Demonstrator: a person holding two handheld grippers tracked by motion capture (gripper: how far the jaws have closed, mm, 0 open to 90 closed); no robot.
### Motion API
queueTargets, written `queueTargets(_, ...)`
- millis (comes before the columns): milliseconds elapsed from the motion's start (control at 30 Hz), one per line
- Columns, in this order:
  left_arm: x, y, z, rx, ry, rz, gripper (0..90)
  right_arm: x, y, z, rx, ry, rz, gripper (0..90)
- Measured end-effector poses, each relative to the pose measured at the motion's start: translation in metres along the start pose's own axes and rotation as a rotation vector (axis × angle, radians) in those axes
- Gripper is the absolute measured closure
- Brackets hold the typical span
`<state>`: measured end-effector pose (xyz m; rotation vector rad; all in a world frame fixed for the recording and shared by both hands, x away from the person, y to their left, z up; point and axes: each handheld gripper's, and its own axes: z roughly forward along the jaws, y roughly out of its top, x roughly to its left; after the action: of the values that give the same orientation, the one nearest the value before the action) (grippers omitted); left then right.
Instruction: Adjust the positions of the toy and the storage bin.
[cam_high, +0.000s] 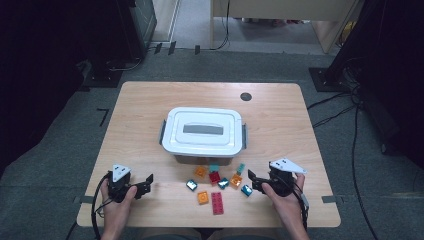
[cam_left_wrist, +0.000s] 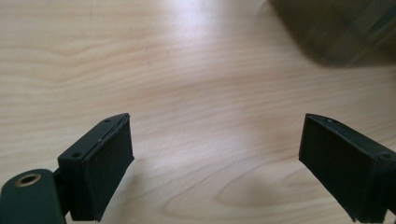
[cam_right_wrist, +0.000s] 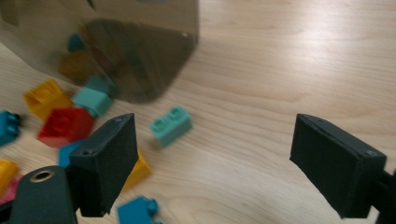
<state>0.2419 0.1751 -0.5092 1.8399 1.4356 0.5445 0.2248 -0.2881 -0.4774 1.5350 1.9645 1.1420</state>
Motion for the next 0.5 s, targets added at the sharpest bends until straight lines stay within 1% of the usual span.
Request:
queueTargets(33, 0.002, -0.002, 0.000, 0.007, 0.001, -0.001, 10.1, -0.004, -0.003, 0.000, 0.004, -0.010, -0.007, 16.4)
queueTargets(67, 0.005, -0.003, 0.001, 0.015, 0.008, -0.002, 10.4, -0.011, -0.008, -0.001, 0.012, -0.018, 0.004, 18.2)
queueTargets(100, 0.006, -0.004, 0.001, 0.021, 0.012, -0.012, 10.4, -0.011, -0.008, -0.001, 0.012, -0.018, 0.004, 18.2)
queueTargets(133, 0.007, -0.004, 0.000, 0.022, 0.017, -0.017, 11.6, -0.014, -0.011, -0.001, 0.016, -0.017, 0.005, 18.9)
queueTargets(167, 0.007, -0.004, 0.001, 0.025, 0.030, -0.009, 13.4, -0.022, -0.016, -0.001, 0.030, -0.039, -0.014, 19.4)
queueTargets(200, 0.006, -0.004, 0.002, 0.035, 0.048, 0.008, 13.4, -0.022, -0.016, -0.001, 0.030, -0.039, -0.014, 19.4)
queueTargets(233, 0.005, -0.005, 0.003, 0.049, 0.055, 0.019, 13.4, -0.030, -0.022, 0.001, 0.053, -0.057, -0.009, 19.5)
queueTargets(267, 0.002, -0.005, 0.004, 0.057, 0.067, 0.044, 13.5, -0.034, -0.024, 0.002, 0.059, -0.058, -0.003, 19.4)
queueTargets(333, -0.002, -0.005, 0.006, 0.063, 0.082, 0.073, 13.4, -0.039, -0.028, 0.004, 0.077, -0.076, 0.006, 19.4)
queueTargets(500, -0.003, -0.006, 0.007, 0.052, 0.078, 0.074, 11.8, -0.044, -0.031, 0.009, 0.092, -0.085, 0.009, 19.2)
